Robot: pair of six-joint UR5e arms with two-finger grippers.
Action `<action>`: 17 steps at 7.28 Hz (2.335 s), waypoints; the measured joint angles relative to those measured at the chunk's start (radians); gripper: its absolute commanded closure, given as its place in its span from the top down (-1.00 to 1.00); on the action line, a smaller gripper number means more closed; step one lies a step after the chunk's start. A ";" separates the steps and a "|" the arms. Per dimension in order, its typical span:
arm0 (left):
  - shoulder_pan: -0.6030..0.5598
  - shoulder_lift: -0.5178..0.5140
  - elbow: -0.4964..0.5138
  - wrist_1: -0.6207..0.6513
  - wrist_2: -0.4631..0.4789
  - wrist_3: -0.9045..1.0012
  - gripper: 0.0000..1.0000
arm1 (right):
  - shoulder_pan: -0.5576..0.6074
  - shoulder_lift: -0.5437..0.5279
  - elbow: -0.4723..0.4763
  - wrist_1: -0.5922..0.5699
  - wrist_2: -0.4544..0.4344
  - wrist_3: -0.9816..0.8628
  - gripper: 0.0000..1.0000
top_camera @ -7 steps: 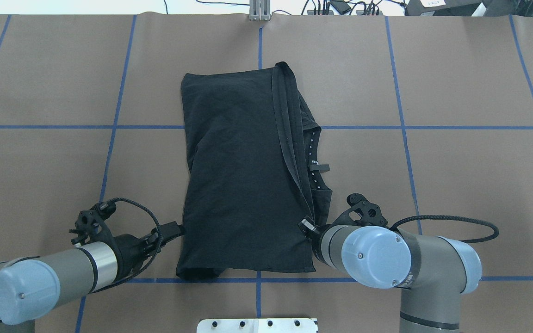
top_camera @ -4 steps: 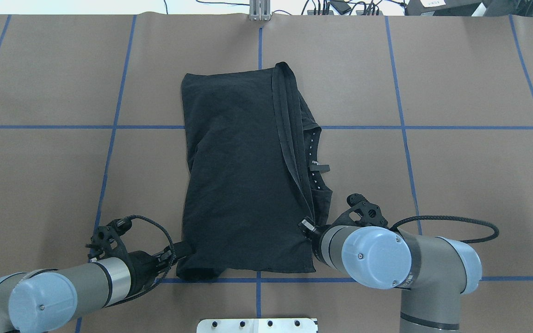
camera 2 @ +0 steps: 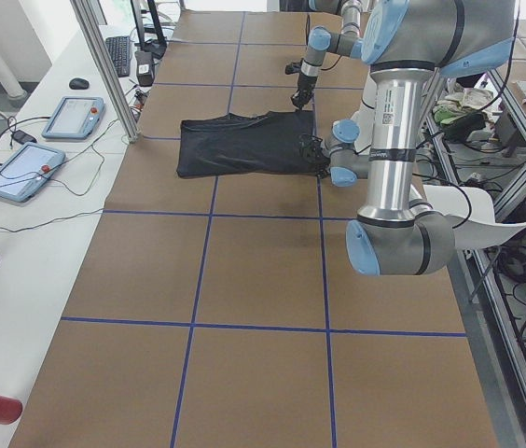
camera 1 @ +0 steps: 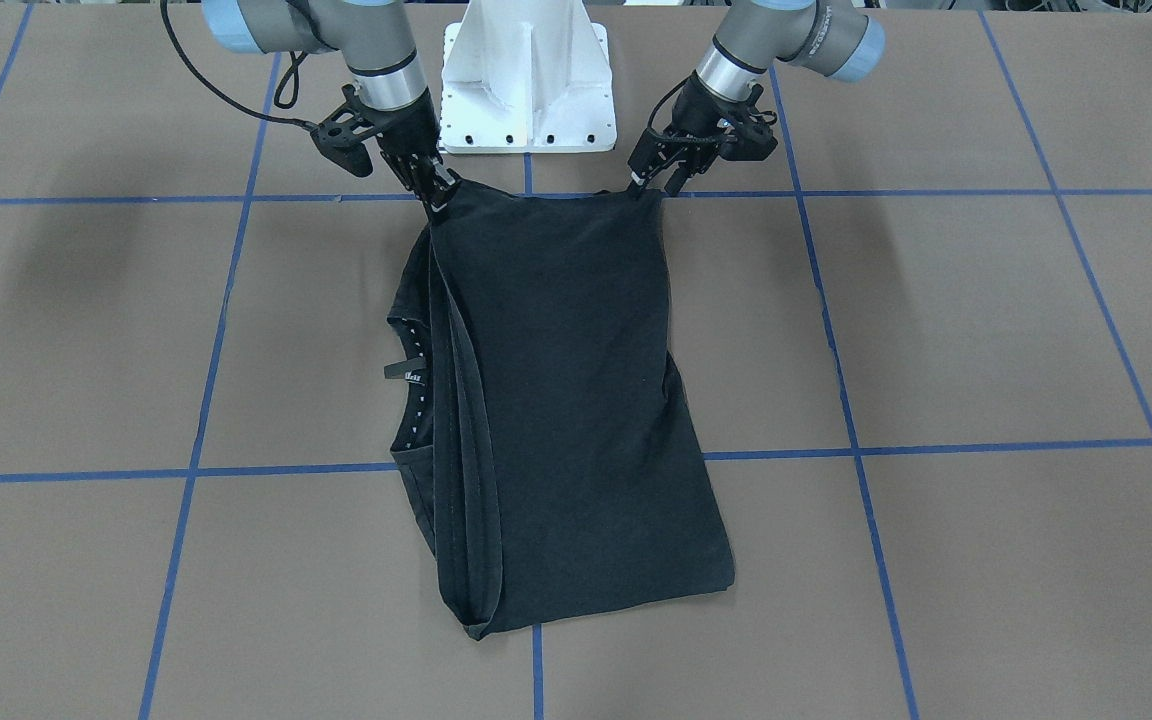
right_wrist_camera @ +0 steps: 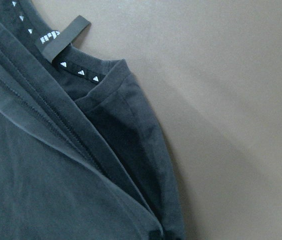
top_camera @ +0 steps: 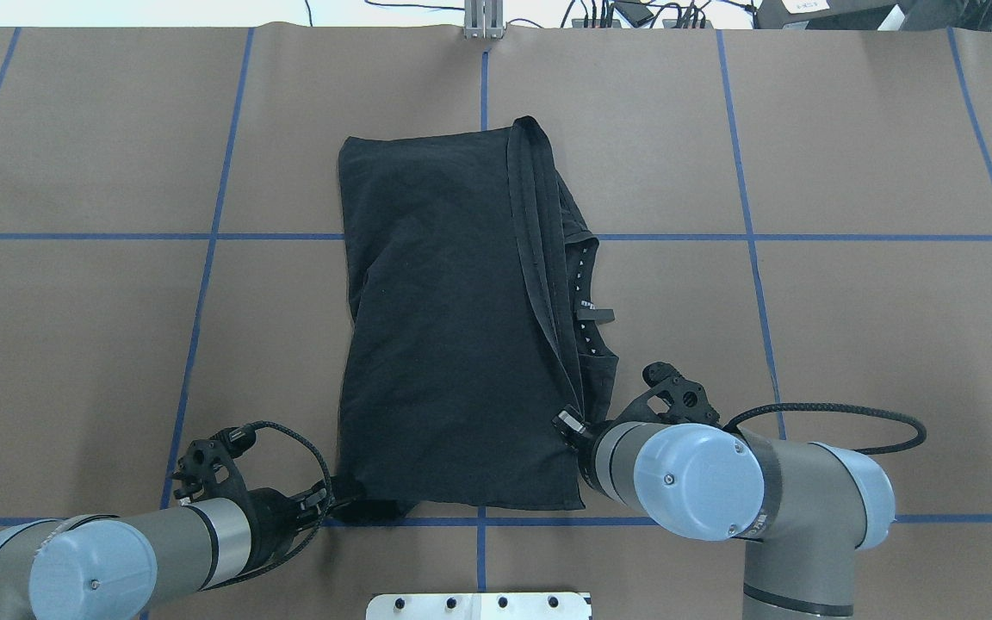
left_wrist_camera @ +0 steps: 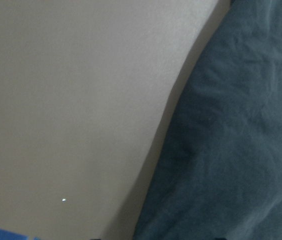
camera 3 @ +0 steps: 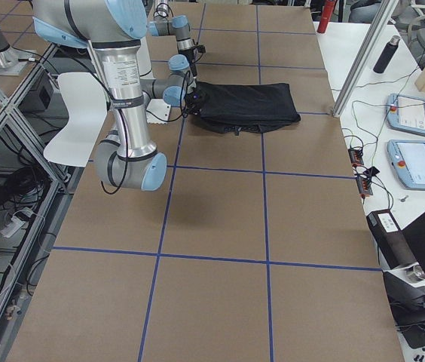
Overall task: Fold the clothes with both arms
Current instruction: 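Move the left gripper to the shirt's near corner beside the right gripper, then grasp the shirt's near edge with both grippers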
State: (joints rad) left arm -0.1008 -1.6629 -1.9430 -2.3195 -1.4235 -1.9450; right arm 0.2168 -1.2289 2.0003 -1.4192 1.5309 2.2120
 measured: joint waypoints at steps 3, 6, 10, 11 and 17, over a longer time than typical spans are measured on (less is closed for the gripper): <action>0.007 -0.005 0.005 0.000 0.001 -0.013 -0.81 | 0.000 -0.001 0.000 0.000 0.000 0.000 -1.00; 0.013 -0.006 0.001 0.000 0.000 -0.027 -1.00 | -0.001 0.000 0.001 0.000 0.000 0.000 -1.00; 0.010 0.075 -0.152 0.000 -0.004 -0.023 -1.00 | -0.013 -0.033 0.064 -0.001 -0.003 0.010 -1.00; 0.011 0.096 -0.201 0.001 -0.012 -0.023 -1.00 | -0.031 -0.075 0.127 -0.001 -0.003 0.018 -1.00; -0.084 0.050 -0.327 0.003 -0.066 -0.064 -1.00 | -0.034 -0.148 0.389 -0.105 0.015 0.072 -1.00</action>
State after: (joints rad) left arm -0.1846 -1.6129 -2.2697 -2.3167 -1.4890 -2.0089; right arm 0.1833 -1.3766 2.3891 -1.5240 1.5454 2.2837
